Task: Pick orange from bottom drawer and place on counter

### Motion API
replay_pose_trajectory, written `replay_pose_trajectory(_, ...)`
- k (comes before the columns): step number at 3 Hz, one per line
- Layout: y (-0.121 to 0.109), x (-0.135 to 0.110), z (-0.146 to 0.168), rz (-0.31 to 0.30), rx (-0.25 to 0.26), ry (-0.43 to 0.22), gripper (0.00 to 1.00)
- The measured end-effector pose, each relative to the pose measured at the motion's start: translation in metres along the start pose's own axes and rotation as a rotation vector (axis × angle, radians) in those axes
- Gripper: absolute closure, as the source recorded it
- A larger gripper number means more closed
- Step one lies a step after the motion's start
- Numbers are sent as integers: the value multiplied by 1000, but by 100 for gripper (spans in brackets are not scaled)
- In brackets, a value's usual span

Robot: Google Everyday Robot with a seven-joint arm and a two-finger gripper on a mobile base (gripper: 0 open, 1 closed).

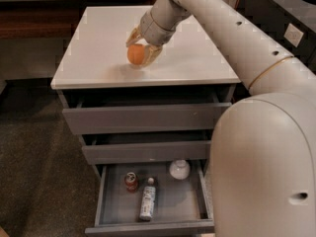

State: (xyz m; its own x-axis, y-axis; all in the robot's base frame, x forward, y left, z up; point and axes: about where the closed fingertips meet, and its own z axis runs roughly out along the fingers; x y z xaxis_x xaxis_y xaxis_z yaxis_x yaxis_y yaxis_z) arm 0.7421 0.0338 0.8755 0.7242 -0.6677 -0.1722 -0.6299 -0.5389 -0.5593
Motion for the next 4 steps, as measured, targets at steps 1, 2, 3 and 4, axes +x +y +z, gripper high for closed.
replay_pose_trajectory(1, 1, 0, 13, 1, -29, -12, 31)
replay_pose_trajectory(2, 4, 0, 18, -1, -44, -13, 6)
replay_pose_trajectory(3, 4, 0, 20, -1, -47, -15, 0)
replay_pose_trajectory(4, 4, 0, 20, -1, -47, -15, 0)
